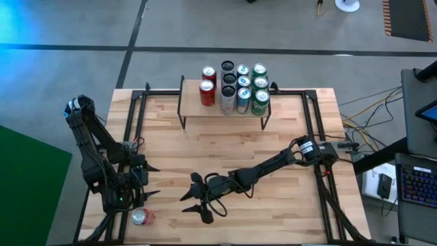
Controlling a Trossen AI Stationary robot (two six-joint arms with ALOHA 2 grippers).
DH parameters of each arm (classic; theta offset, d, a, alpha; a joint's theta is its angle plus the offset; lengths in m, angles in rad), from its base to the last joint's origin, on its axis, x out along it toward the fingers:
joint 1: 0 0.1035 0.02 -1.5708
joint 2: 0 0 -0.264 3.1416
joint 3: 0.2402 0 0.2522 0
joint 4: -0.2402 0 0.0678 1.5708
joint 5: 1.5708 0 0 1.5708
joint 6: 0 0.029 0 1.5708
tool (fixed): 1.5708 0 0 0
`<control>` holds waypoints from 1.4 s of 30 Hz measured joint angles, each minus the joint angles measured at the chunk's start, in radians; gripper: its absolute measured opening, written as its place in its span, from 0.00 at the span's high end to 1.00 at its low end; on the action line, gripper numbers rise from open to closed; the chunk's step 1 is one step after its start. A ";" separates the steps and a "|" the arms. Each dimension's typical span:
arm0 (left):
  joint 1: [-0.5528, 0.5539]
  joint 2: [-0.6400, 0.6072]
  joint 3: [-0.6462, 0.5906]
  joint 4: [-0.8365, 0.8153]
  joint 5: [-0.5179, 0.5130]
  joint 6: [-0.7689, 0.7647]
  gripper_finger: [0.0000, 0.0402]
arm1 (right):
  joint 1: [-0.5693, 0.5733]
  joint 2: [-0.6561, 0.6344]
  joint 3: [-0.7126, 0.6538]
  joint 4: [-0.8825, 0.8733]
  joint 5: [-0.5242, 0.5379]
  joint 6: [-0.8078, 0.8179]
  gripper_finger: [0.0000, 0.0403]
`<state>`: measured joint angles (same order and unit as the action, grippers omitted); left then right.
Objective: Place canned beverage on shelf
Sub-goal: Put the red soda can on the shelf aligned with the other red soda cans
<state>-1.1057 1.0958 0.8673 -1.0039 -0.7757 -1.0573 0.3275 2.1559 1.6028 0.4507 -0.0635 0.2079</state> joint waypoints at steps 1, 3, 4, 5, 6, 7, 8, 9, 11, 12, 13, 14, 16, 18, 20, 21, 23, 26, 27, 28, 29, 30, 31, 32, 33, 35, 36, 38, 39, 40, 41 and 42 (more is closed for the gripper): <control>0.000 0.000 0.000 0.000 0.000 0.000 0.12 | 0.000 0.000 0.000 0.000 0.000 0.000 0.52; 0.000 0.000 0.000 0.000 0.000 0.000 0.12 | 0.002 0.000 0.000 0.000 0.000 -0.002 0.49; 0.000 0.000 0.000 0.000 0.000 0.000 0.12 | 0.002 0.000 0.000 0.000 0.000 -0.002 0.47; 0.000 0.000 0.000 0.000 0.000 0.000 0.12 | 0.003 0.000 0.000 0.000 0.000 -0.002 0.44; 0.000 -0.001 0.000 0.000 0.000 0.000 0.12 | 0.004 0.000 0.000 0.000 0.002 -0.001 0.40; 0.000 -0.001 0.000 0.000 0.000 0.000 0.12 | 0.004 0.000 0.000 0.000 0.003 -0.001 0.37; 0.000 -0.002 0.000 0.000 0.000 0.000 0.12 | 0.004 0.000 0.000 -0.001 0.003 -0.001 0.33; 0.000 -0.003 0.000 0.000 0.000 0.000 0.12 | 0.004 0.000 0.000 -0.001 0.004 -0.001 0.30; 0.000 -0.003 0.000 0.000 0.000 0.000 0.12 | 0.004 0.000 0.000 -0.001 0.011 -0.001 0.24; 0.000 -0.003 0.000 0.000 0.000 0.000 0.12 | 0.004 0.000 0.000 -0.001 0.011 -0.001 0.20; 0.000 -0.003 0.000 0.000 0.000 0.000 0.12 | 0.004 0.000 0.000 -0.001 0.012 -0.001 0.18; 0.000 -0.003 0.000 0.000 0.000 0.000 0.12 | 0.004 0.000 0.000 -0.003 0.013 -0.001 0.15; 0.000 -0.003 0.000 0.000 0.000 0.000 0.12 | 0.004 0.000 0.000 -0.011 0.018 -0.001 0.12; 0.000 -0.003 0.000 0.000 0.000 0.000 0.12 | 0.004 0.000 0.000 -0.023 0.033 0.000 0.10; 0.000 -0.003 0.000 0.000 0.000 0.000 0.12 | 0.004 0.000 0.000 -0.050 0.070 0.013 0.12; 0.000 -0.003 0.000 0.000 0.000 0.000 0.12 | 0.004 0.000 0.000 -0.064 0.093 0.021 0.13; 0.000 -0.003 0.000 0.000 0.000 0.000 0.12 | 0.004 0.000 0.000 -0.084 0.117 0.024 0.20; 0.000 -0.004 0.000 0.000 0.000 0.000 0.12 | 0.004 0.000 0.000 -0.086 0.119 0.024 0.37; 0.000 -0.005 0.000 0.000 0.000 0.000 0.12 | 0.004 0.000 0.000 -0.086 0.119 0.022 0.45; 0.000 -0.005 0.000 0.000 -0.001 0.000 0.12 | 0.004 0.000 0.000 -0.085 0.119 0.019 0.52; 0.000 -0.006 0.000 0.000 -0.002 0.000 0.12 | 0.004 0.000 0.000 -0.082 0.119 0.016 0.59; 0.000 -0.006 0.000 0.000 -0.003 0.000 0.12 | 0.004 0.000 0.000 -0.080 0.119 0.015 0.67; 0.000 -0.007 0.000 0.000 -0.007 -0.004 0.12 | 0.004 0.000 0.000 -0.079 0.118 0.012 0.74; 0.000 -0.007 0.000 0.000 -0.012 -0.011 0.12 | 0.004 0.000 0.000 -0.076 0.120 0.012 0.81; -0.002 -0.007 0.000 0.000 -0.016 -0.017 0.12 | 0.004 0.000 0.000 -0.069 0.126 0.012 0.87; -0.015 -0.007 0.000 -0.001 -0.004 -0.028 0.12 | 0.004 0.000 0.000 -0.067 0.141 0.009 0.95; -0.025 -0.007 0.000 -0.001 0.018 -0.034 0.12 | 0.004 0.000 0.000 -0.066 0.144 0.009 0.96; -0.047 -0.007 0.000 -0.003 0.077 -0.057 0.12 | 0.004 0.000 0.000 -0.064 0.145 0.009 0.95; -0.058 -0.007 0.000 -0.003 0.107 -0.071 0.12 | 0.004 0.000 0.000 -0.063 0.146 0.006 0.93; -0.070 -0.006 0.000 -0.005 0.135 -0.086 0.12 | 0.004 0.000 0.000 -0.061 0.147 0.003 0.91; -0.081 -0.006 0.000 -0.006 0.160 -0.101 0.12 | 0.004 0.000 0.000 -0.058 0.147 0.001 0.88; -0.093 -0.006 0.002 -0.006 0.182 -0.117 0.12 | 0.004 0.000 0.000 -0.057 0.146 0.001 0.85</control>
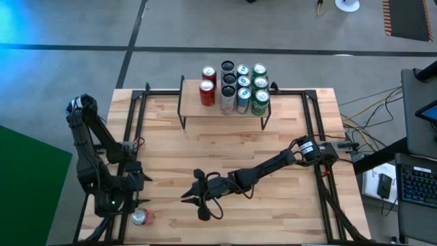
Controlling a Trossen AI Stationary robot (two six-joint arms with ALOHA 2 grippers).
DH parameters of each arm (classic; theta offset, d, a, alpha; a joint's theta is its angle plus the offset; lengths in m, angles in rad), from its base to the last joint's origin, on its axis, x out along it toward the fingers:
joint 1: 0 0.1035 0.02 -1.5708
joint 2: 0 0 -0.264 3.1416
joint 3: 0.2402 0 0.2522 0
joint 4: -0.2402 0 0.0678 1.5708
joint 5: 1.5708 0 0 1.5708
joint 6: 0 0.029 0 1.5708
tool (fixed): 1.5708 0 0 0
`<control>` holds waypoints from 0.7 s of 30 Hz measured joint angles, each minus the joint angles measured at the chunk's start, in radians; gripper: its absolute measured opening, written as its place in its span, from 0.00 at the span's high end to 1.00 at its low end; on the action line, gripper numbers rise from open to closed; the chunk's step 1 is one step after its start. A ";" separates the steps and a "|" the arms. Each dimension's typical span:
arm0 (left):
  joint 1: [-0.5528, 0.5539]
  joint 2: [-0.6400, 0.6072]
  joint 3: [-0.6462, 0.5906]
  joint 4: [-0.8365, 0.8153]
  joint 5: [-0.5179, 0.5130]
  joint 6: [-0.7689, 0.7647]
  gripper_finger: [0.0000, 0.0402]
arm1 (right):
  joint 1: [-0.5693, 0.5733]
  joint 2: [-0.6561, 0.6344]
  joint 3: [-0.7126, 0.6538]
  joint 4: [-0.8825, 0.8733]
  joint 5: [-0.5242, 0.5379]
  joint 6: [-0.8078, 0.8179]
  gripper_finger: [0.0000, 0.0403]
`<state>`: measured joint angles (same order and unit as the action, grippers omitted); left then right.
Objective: Place canned beverage on shelf
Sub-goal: Put the red soda can on the shelf aligned with the other red soda cans
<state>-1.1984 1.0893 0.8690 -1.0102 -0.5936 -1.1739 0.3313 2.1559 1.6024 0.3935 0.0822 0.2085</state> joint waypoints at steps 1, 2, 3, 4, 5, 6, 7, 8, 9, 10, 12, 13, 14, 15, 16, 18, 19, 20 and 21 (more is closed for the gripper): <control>-0.012 0.000 0.004 0.002 0.017 -0.011 0.12 | 0.000 0.000 0.000 0.000 0.000 0.000 0.81; -0.023 0.000 0.009 0.006 0.030 -0.024 0.12 | 0.000 0.000 0.000 0.000 -0.001 0.000 0.77; -0.035 0.001 0.016 0.008 0.039 -0.037 0.12 | 0.000 0.000 0.000 0.000 -0.002 0.000 0.73; -0.045 0.002 0.024 0.010 0.046 -0.046 0.12 | 0.000 0.000 0.000 0.000 -0.003 0.000 0.68; -0.052 0.004 0.035 0.012 0.052 -0.051 0.12 | 0.001 0.000 0.000 0.000 -0.003 0.000 0.63; -0.058 0.007 0.048 0.014 0.054 -0.056 0.12 | 0.003 0.000 0.000 0.000 -0.003 0.000 0.58; -0.062 0.010 0.062 0.014 0.055 -0.058 0.12 | 0.003 0.000 0.000 0.000 -0.003 0.000 0.53; -0.065 0.015 0.077 0.014 0.055 -0.058 0.12 | 0.003 0.000 0.000 -0.001 -0.004 0.000 0.48; -0.067 0.020 0.092 0.014 0.055 -0.057 0.12 | 0.004 0.000 0.000 -0.003 -0.003 0.000 0.43; -0.066 0.028 0.108 0.014 0.057 -0.049 0.12 | 0.004 0.000 0.000 -0.008 -0.004 0.000 0.38; -0.066 0.047 0.135 0.015 0.063 -0.027 0.12 | 0.005 0.000 0.000 -0.027 -0.003 0.003 0.28; -0.066 0.062 0.147 0.015 0.071 -0.017 0.12 | 0.005 0.000 0.000 -0.041 -0.003 0.012 0.23; -0.066 0.081 0.156 0.017 0.087 -0.010 0.12 | 0.005 0.000 0.000 -0.056 -0.003 0.019 0.19; -0.066 0.102 0.163 0.017 0.103 -0.006 0.12 | 0.005 0.000 0.000 -0.073 0.000 0.027 0.14; -0.067 0.126 0.168 0.019 0.120 -0.006 0.12 | 0.005 0.001 0.000 -0.085 0.010 0.034 0.11; -0.069 0.176 0.181 0.016 0.150 -0.013 0.12 | 0.005 0.002 0.000 -0.106 0.046 0.050 0.06; -0.069 0.201 0.190 0.014 0.166 -0.022 0.12 | 0.005 0.002 0.000 -0.113 0.056 0.061 0.04; -0.070 0.226 0.199 0.002 0.178 -0.032 0.12 | 0.005 0.003 0.000 -0.114 0.058 0.067 0.03; -0.072 0.248 0.209 -0.012 0.185 -0.042 0.12 | 0.005 0.003 0.000 -0.114 0.059 0.074 0.03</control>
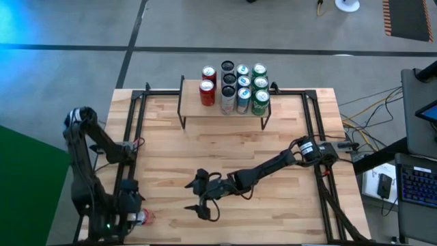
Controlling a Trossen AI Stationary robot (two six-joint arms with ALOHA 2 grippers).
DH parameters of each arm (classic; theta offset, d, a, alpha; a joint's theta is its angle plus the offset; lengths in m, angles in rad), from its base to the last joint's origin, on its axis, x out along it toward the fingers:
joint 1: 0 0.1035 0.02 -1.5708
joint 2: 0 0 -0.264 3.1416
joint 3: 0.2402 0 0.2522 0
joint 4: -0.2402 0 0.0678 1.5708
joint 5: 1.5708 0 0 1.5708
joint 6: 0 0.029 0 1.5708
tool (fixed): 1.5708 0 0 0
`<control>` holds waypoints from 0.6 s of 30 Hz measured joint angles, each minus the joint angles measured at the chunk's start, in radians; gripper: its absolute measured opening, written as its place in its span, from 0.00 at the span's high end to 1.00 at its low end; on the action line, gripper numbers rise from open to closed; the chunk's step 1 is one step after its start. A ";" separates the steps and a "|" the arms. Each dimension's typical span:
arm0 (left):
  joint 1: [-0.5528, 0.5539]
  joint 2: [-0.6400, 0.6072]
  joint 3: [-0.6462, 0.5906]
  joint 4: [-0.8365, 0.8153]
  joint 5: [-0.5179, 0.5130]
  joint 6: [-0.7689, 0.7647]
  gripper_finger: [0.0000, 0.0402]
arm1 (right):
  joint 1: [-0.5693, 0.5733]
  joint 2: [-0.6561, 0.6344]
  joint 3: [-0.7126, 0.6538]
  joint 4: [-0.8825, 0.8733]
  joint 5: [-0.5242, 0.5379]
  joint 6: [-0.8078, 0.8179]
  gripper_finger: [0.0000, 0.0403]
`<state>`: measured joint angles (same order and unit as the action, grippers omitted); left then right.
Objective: Place canned beverage on shelf
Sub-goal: Put the red soda can on the shelf aligned with the other red soda cans
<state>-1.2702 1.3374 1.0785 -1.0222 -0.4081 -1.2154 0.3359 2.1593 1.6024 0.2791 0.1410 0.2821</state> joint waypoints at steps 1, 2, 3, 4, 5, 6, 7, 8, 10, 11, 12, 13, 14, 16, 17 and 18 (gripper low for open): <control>-0.005 0.020 0.011 -0.007 0.004 -0.006 0.12 | 0.000 0.000 0.000 0.001 0.001 0.007 0.03; -0.011 0.037 0.022 -0.007 0.006 -0.006 0.12 | 0.000 0.000 0.000 0.002 0.001 0.007 0.03; -0.019 0.052 0.036 -0.005 0.006 -0.006 0.12 | 0.000 0.000 0.000 0.002 0.001 0.007 0.03; -0.026 0.064 0.048 -0.005 0.007 -0.006 0.12 | 0.000 0.000 0.000 0.002 0.001 0.007 0.03; -0.033 0.076 0.059 -0.005 0.009 -0.007 0.12 | 0.000 0.000 0.000 0.002 0.001 0.007 0.02; -0.040 0.088 0.069 -0.001 0.016 -0.007 0.12 | 0.000 0.000 0.000 0.002 0.001 0.008 0.02; -0.045 0.098 0.074 0.000 0.021 -0.009 0.12 | 0.000 0.000 0.000 0.002 0.001 0.008 0.02; -0.048 0.105 0.075 -0.001 0.025 -0.018 0.12 | 0.000 0.000 0.000 0.002 0.001 0.009 0.02; -0.050 0.118 0.069 -0.005 0.026 -0.045 0.12 | 0.000 0.000 0.000 0.003 0.001 0.014 0.02; -0.050 0.125 0.062 -0.014 0.026 -0.065 0.11 | 0.000 0.000 0.000 0.005 0.001 0.014 0.02; -0.050 0.133 0.053 -0.032 0.026 -0.083 0.10 | 0.000 0.000 0.000 0.010 0.001 0.014 0.02; -0.050 0.140 0.045 -0.042 0.026 -0.102 0.08 | 0.000 0.000 0.000 0.012 0.001 0.014 0.02; -0.050 0.145 0.041 -0.049 0.027 -0.115 0.06 | 0.000 0.000 0.000 0.014 0.002 0.014 0.02; -0.050 0.148 0.021 -0.057 0.027 -0.127 0.03 | 0.000 0.000 0.000 0.017 0.002 0.016 0.02; -0.050 0.148 0.011 -0.055 0.027 -0.127 0.02 | 0.000 0.000 0.000 0.017 0.003 0.020 0.02; -0.050 0.147 0.005 -0.048 0.027 -0.124 0.01 | 0.000 0.000 0.000 0.017 0.013 0.023 0.02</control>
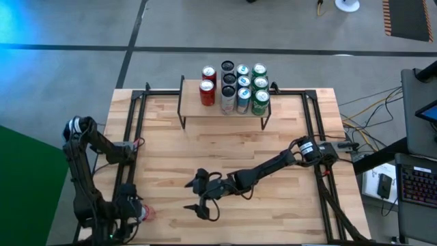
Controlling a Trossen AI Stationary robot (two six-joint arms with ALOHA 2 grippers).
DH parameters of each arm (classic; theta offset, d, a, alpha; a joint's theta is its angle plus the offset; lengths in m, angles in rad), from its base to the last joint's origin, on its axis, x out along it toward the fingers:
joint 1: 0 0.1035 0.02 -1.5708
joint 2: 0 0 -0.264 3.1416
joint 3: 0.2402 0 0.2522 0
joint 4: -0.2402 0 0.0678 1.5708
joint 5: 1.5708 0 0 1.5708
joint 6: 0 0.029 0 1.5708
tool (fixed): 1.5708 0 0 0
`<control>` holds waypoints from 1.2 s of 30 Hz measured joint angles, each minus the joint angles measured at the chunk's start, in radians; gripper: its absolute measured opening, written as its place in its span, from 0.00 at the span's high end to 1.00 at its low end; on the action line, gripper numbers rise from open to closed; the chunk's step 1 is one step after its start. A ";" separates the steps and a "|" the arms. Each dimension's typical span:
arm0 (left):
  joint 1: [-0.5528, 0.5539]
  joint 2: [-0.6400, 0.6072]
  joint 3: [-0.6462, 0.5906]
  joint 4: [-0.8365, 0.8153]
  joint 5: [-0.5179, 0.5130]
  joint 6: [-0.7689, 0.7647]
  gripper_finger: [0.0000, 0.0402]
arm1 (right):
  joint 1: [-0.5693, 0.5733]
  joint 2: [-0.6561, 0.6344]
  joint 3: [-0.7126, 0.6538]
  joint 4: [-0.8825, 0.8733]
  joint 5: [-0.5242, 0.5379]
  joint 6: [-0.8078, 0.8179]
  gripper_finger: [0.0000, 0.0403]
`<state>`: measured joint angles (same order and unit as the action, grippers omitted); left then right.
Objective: Place canned beverage on shelf
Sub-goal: Put the red soda can on the shelf aligned with the other red soda cans
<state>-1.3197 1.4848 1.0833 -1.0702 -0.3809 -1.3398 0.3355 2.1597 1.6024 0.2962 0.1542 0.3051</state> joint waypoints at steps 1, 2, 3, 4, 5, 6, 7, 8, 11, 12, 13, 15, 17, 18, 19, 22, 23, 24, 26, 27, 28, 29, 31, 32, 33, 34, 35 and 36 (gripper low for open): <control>0.000 -0.002 -0.005 0.006 0.000 0.007 0.01 | 0.000 0.000 0.000 -0.001 0.020 0.004 0.02; 0.000 -0.005 -0.007 0.006 -0.001 0.011 0.02 | 0.000 0.000 0.000 -0.001 0.042 0.009 0.02; 0.000 -0.009 -0.008 0.006 -0.003 0.012 0.04 | 0.000 0.000 0.000 -0.002 0.063 0.011 0.03; 0.001 -0.011 -0.009 0.006 -0.011 0.015 0.06 | 0.000 -0.001 0.000 -0.006 0.080 0.016 0.03; 0.001 -0.012 -0.010 0.008 -0.020 0.019 0.09 | 0.000 -0.002 0.000 -0.008 0.090 0.020 0.03; 0.001 -0.012 -0.010 0.009 -0.023 0.020 0.13 | 0.000 -0.002 0.000 -0.009 0.100 0.025 0.03; 0.001 -0.013 -0.010 0.011 -0.024 0.020 0.17 | 0.000 -0.005 0.000 -0.014 0.106 0.029 0.03; 0.001 -0.014 -0.010 0.014 -0.025 0.020 0.21 | 0.000 -0.008 0.000 -0.018 0.109 0.033 0.03; 0.001 -0.014 -0.010 0.019 -0.033 0.018 0.31 | 0.000 -0.023 0.000 -0.052 0.109 0.043 0.03; 0.003 -0.014 -0.011 0.020 -0.035 0.015 0.32 | 0.000 -0.027 0.000 -0.067 0.109 0.048 0.03; 0.006 -0.015 -0.012 0.022 -0.036 0.014 0.32 | 0.000 -0.033 0.000 -0.081 0.109 0.053 0.03; 0.012 -0.015 -0.014 0.024 -0.042 0.014 0.32 | 0.002 -0.039 0.000 -0.097 0.110 0.063 0.03; 0.015 -0.015 -0.017 0.024 -0.054 0.010 0.31 | 0.005 -0.041 0.000 -0.103 0.109 0.064 0.03; 0.016 -0.015 -0.018 0.024 -0.057 0.012 0.28 | 0.005 -0.042 0.000 -0.105 0.109 0.064 0.03; 0.019 -0.015 -0.020 0.026 -0.060 0.015 0.24 | 0.005 -0.042 0.000 -0.108 0.109 0.065 0.03; 0.035 -0.015 -0.031 0.037 -0.065 0.014 0.09 | 0.005 -0.041 0.000 -0.137 0.109 0.084 0.03; 0.041 -0.015 -0.040 0.046 -0.066 0.015 0.06 | 0.005 -0.039 0.000 -0.137 0.109 0.088 0.03; 0.048 -0.015 -0.050 0.054 -0.066 0.019 0.04 | 0.005 -0.039 0.000 -0.137 0.109 0.088 0.03; 0.062 -0.015 -0.072 0.069 -0.066 0.022 0.06 | 0.005 -0.039 0.000 -0.136 0.109 0.088 0.03; 0.067 -0.015 -0.084 0.069 -0.065 0.022 0.09 | 0.005 -0.039 0.000 -0.134 0.110 0.088 0.03; 0.071 -0.015 -0.092 0.065 -0.062 0.022 0.12 | 0.005 -0.039 0.000 -0.134 0.111 0.088 0.03; 0.074 -0.015 -0.097 0.060 -0.056 0.026 0.15 | 0.005 -0.039 0.000 -0.134 0.115 0.088 0.03; 0.075 -0.016 -0.099 0.061 -0.054 0.037 0.22 | 0.007 -0.039 0.000 -0.136 0.132 0.088 0.03; 0.075 -0.018 -0.099 0.065 -0.052 0.042 0.25 | 0.007 -0.039 0.000 -0.136 0.136 0.087 0.03; 0.075 -0.021 -0.099 0.069 -0.048 0.046 0.27 | 0.007 -0.039 0.000 -0.135 0.136 0.087 0.03; 0.076 -0.026 -0.099 0.070 -0.044 0.048 0.28 | 0.007 -0.039 0.000 -0.135 0.136 0.088 0.03; 0.078 -0.032 -0.099 0.069 -0.043 0.050 0.28 | 0.007 -0.039 0.000 -0.136 0.136 0.088 0.03; 0.080 -0.038 -0.099 0.067 -0.043 0.058 0.28 | 0.007 -0.039 0.000 -0.141 0.136 0.088 0.03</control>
<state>-1.2398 1.4473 0.9844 -1.0031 -0.4240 -1.2817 0.3428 2.1208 1.6024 0.1550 0.2903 0.3928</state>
